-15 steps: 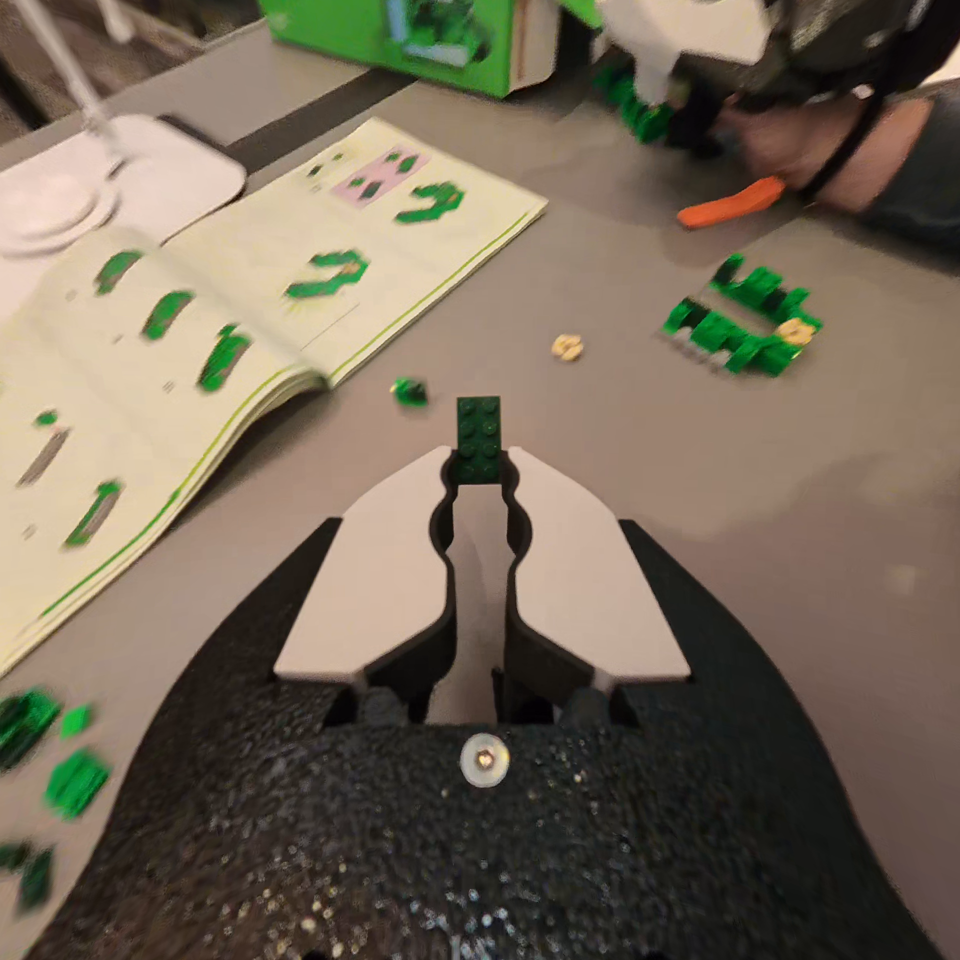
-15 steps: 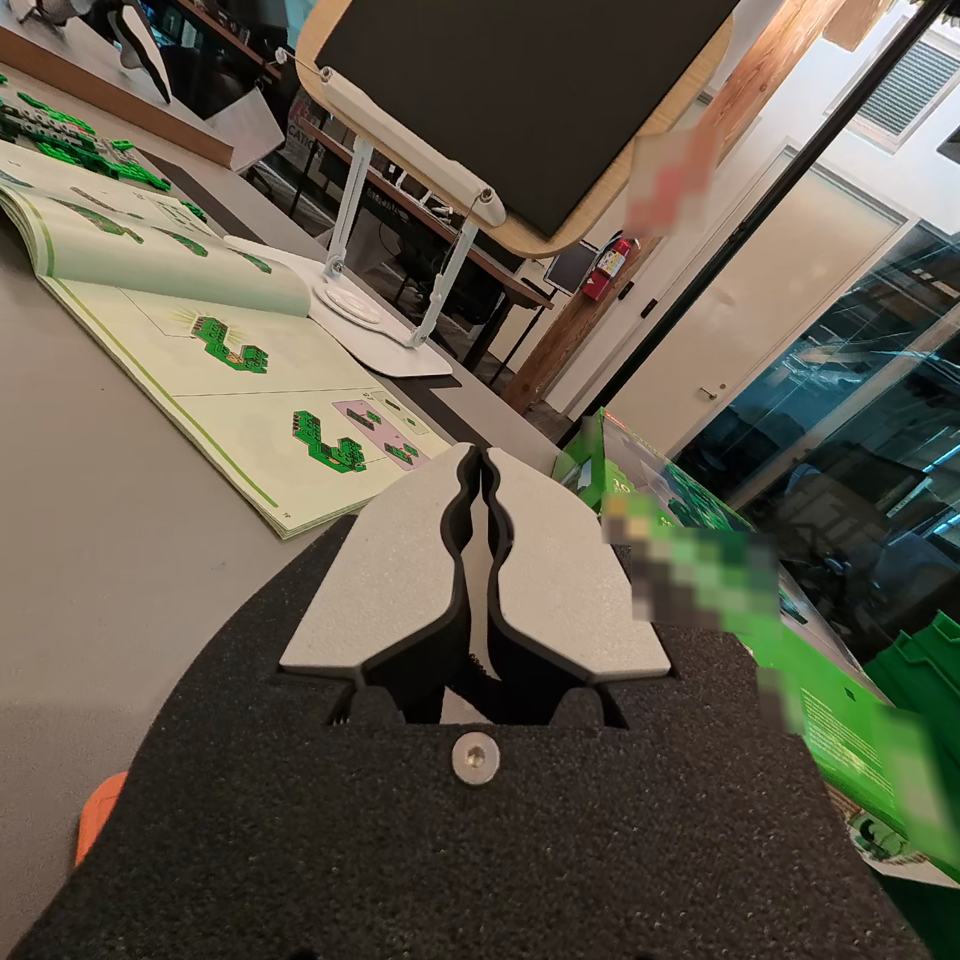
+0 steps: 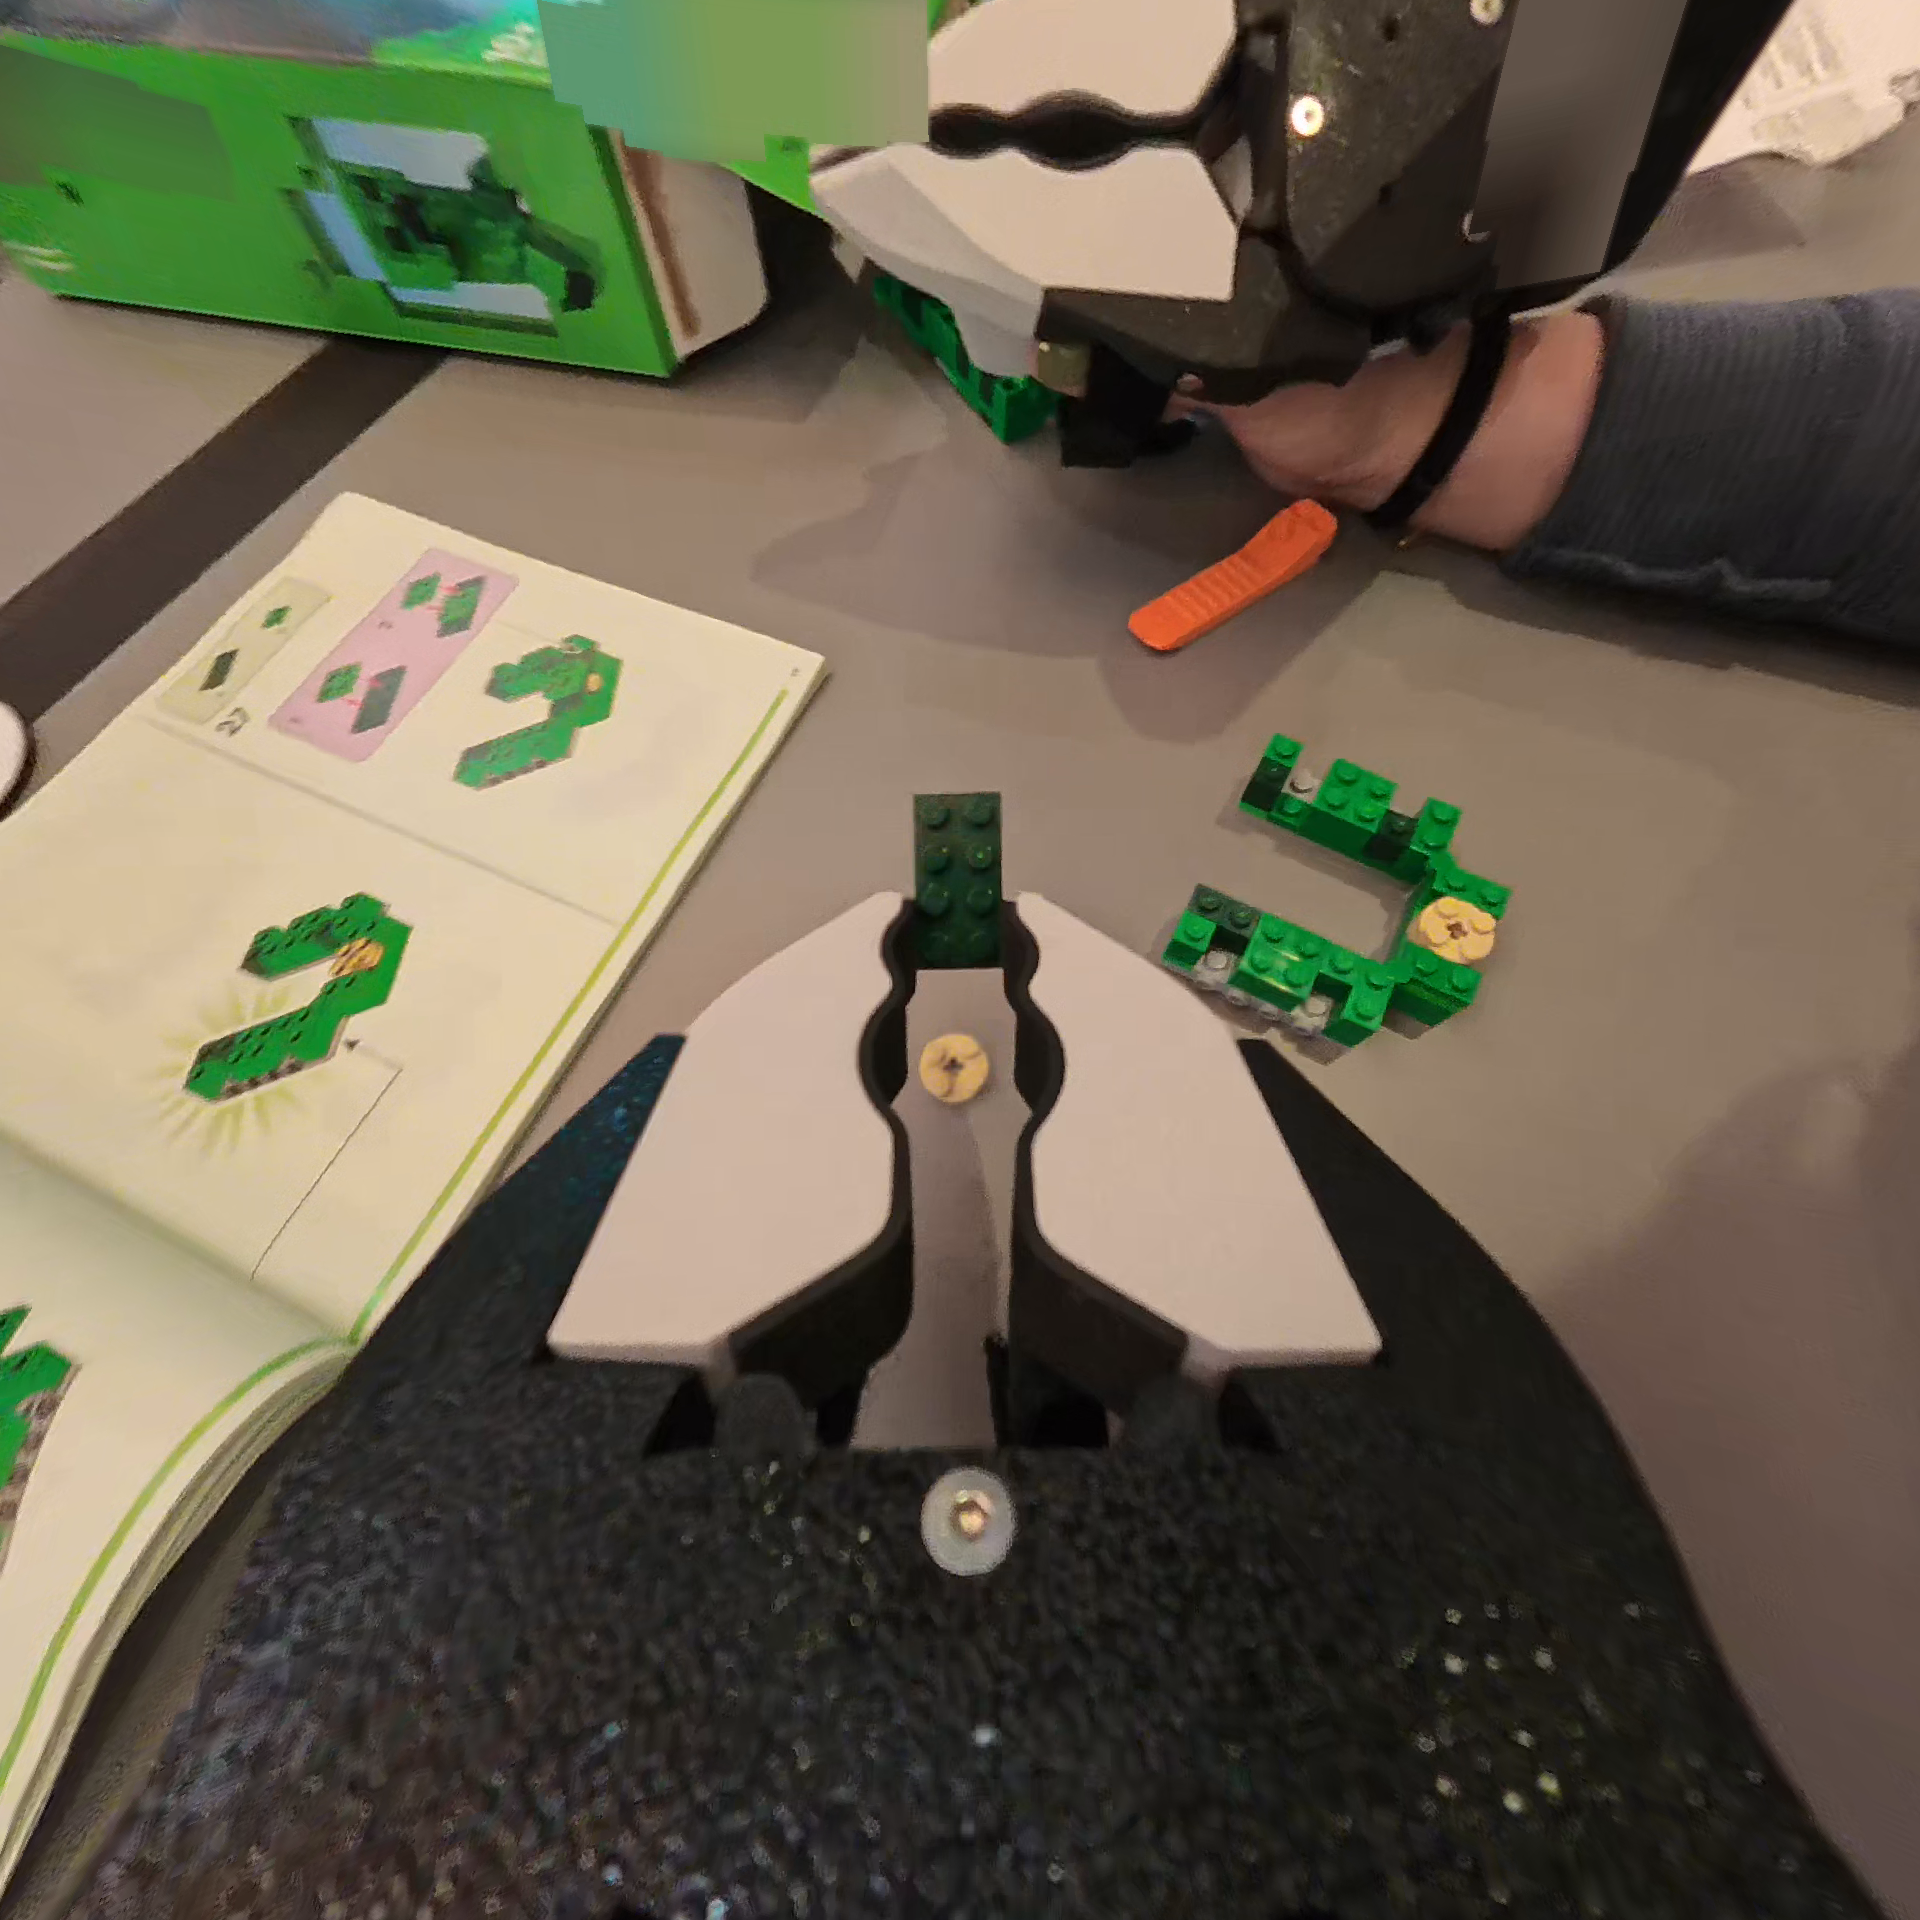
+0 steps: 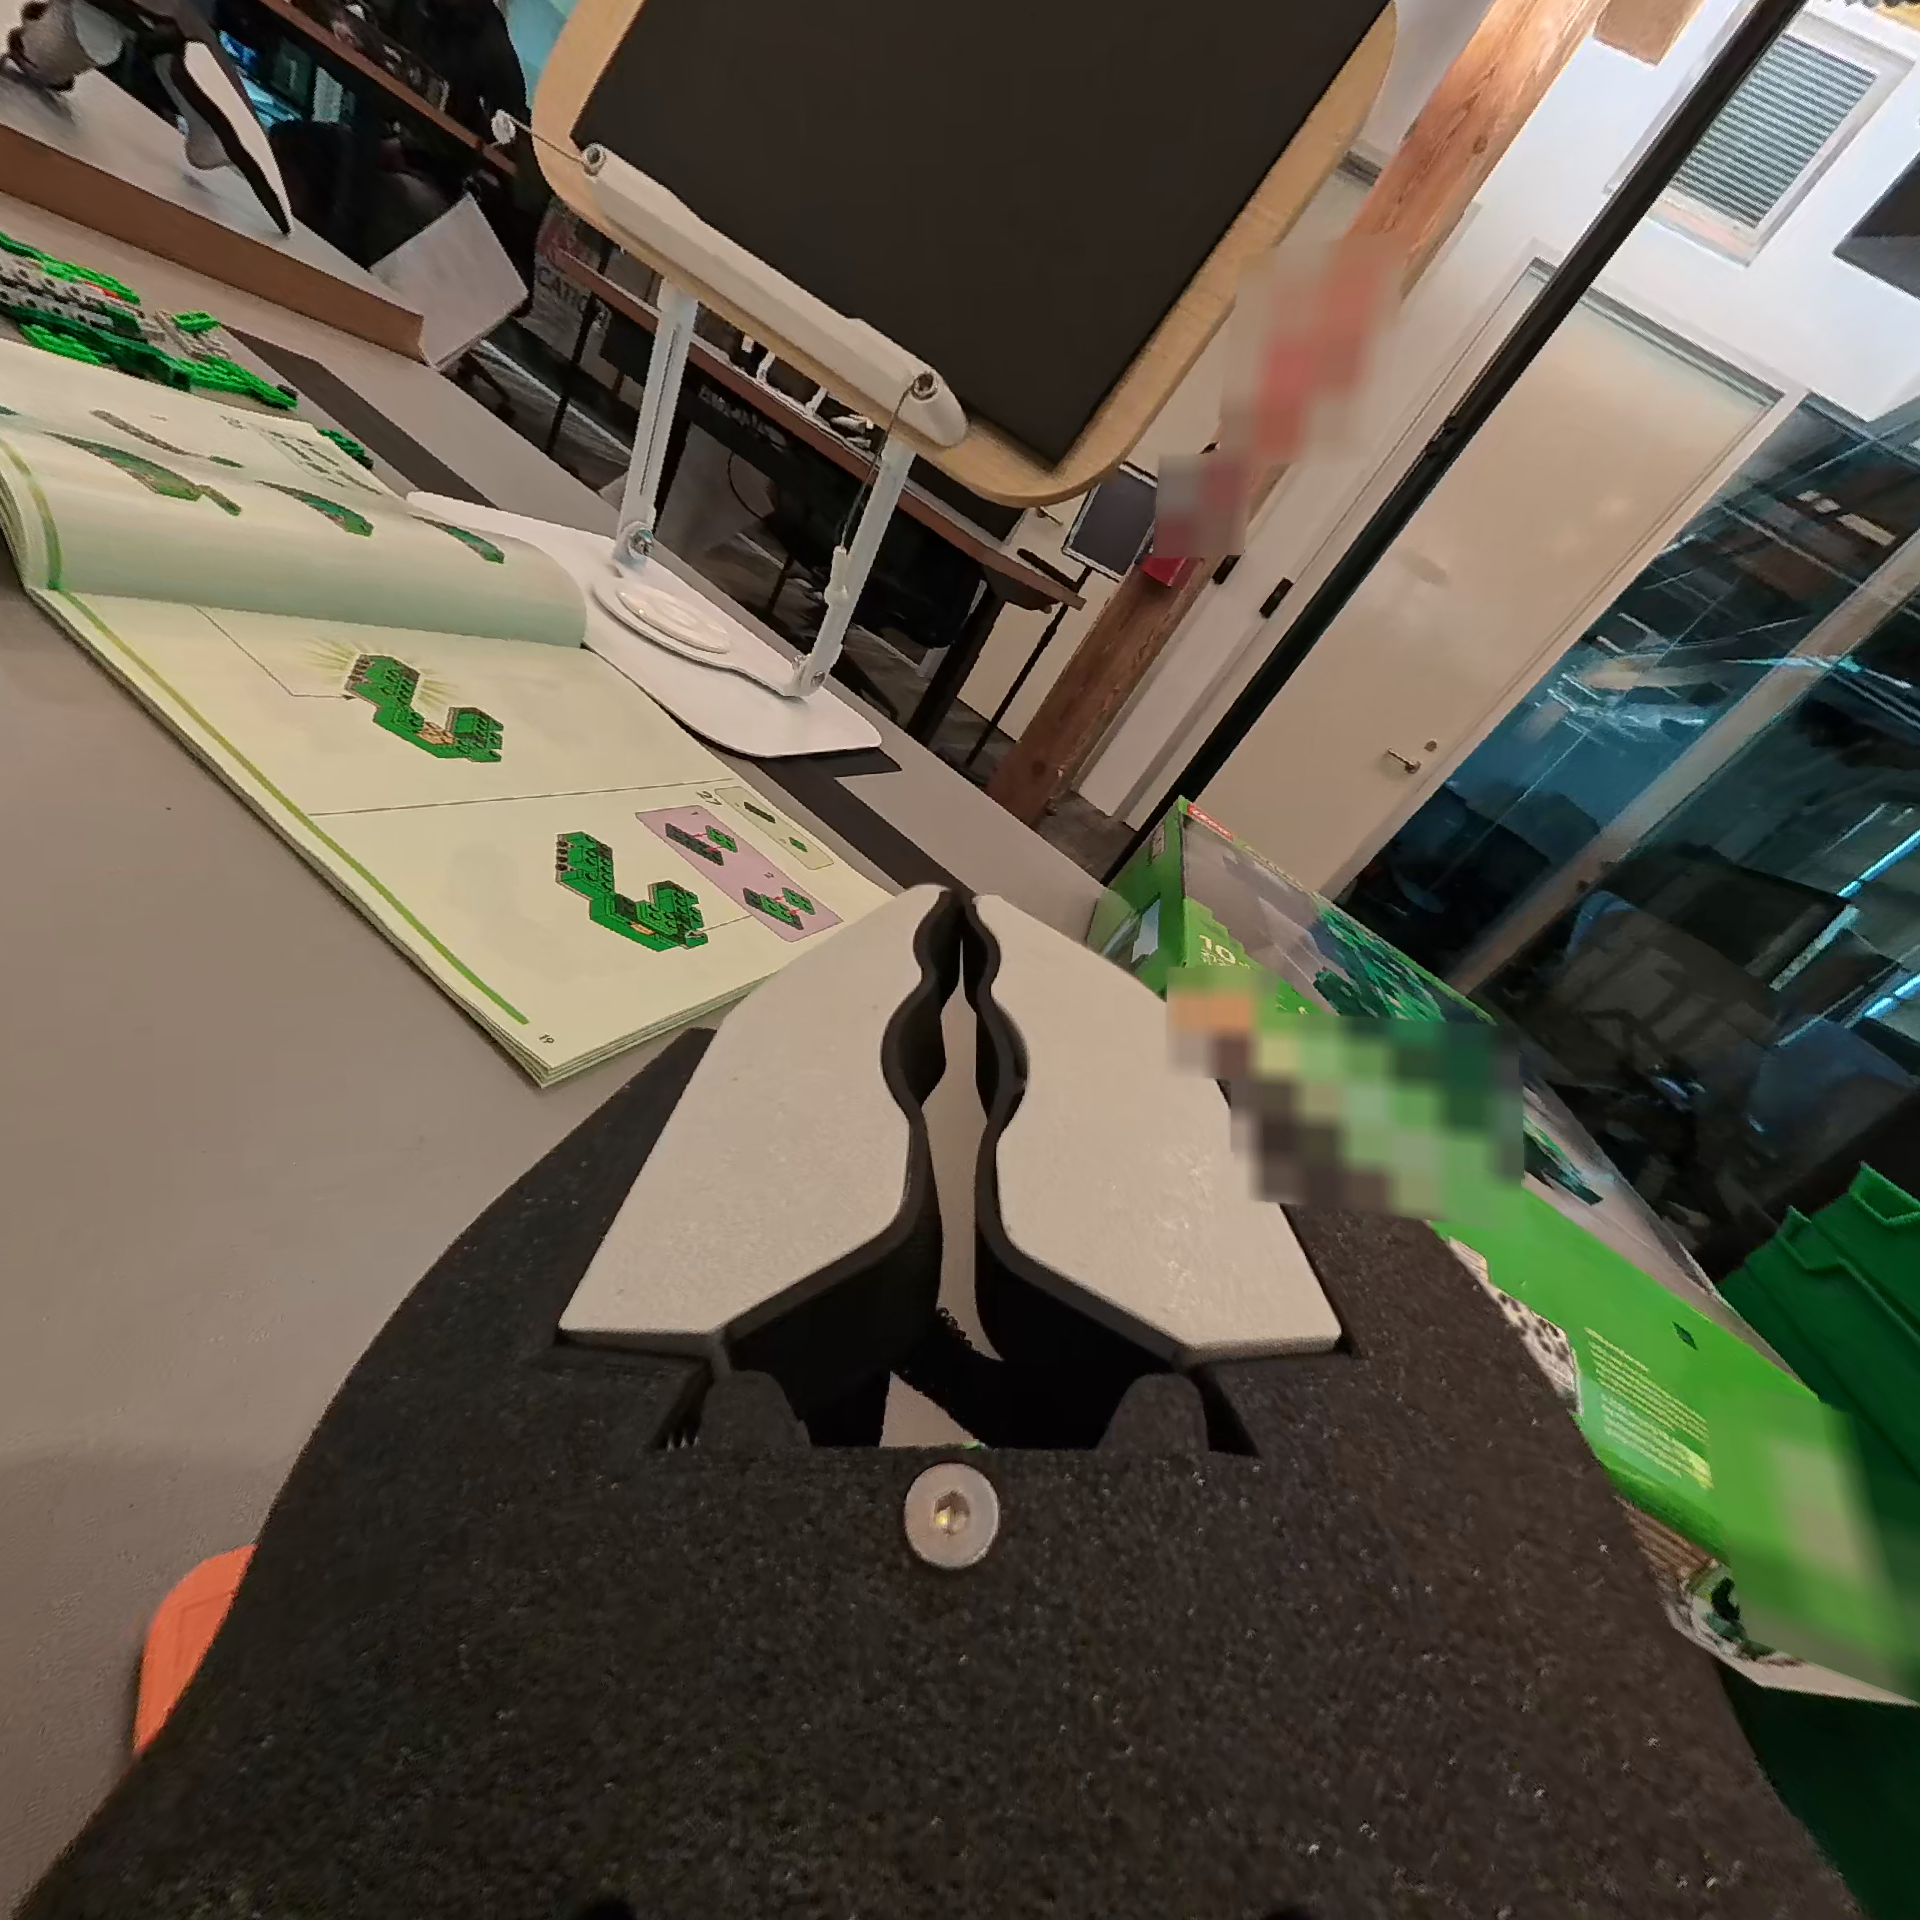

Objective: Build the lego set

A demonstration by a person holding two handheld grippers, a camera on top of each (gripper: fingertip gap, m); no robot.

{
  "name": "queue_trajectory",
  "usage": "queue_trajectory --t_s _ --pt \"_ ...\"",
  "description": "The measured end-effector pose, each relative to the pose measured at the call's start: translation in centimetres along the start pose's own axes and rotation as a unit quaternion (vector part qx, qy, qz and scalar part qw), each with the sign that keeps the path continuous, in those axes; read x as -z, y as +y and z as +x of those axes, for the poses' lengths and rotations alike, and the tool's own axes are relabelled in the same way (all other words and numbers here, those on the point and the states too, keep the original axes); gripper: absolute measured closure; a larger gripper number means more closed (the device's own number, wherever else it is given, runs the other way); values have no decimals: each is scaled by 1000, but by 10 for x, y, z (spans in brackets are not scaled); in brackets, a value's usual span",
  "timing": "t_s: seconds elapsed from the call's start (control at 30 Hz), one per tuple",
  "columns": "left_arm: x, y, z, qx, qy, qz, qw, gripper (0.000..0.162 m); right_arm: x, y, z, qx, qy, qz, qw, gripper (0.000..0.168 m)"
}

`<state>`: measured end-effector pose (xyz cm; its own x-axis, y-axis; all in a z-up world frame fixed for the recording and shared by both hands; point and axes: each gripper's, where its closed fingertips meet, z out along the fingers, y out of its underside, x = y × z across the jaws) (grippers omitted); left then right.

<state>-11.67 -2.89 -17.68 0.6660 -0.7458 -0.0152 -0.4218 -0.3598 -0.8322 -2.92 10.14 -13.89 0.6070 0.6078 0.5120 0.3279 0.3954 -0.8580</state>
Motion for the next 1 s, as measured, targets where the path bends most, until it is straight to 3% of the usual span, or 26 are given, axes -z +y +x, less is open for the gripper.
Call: queue_trajectory --t_s 0.3,0.73,0.93,1.0 --pt "-25 -11 3 12 12 4 1000 147 0 0 -2 1 -5 -2 1000 168" --pt "-55 11 16 -46 56 -128 989 147 0 0 -1 -3 -5 0 1000 168" --pt "-58 16 17 -53 57 -149 986 147 0 0 -1 -2 -6 1 1000 168" --pt "-58 13 17 -34 65 -140 987 135 0 0 -2 0 -7 1 1000 168"
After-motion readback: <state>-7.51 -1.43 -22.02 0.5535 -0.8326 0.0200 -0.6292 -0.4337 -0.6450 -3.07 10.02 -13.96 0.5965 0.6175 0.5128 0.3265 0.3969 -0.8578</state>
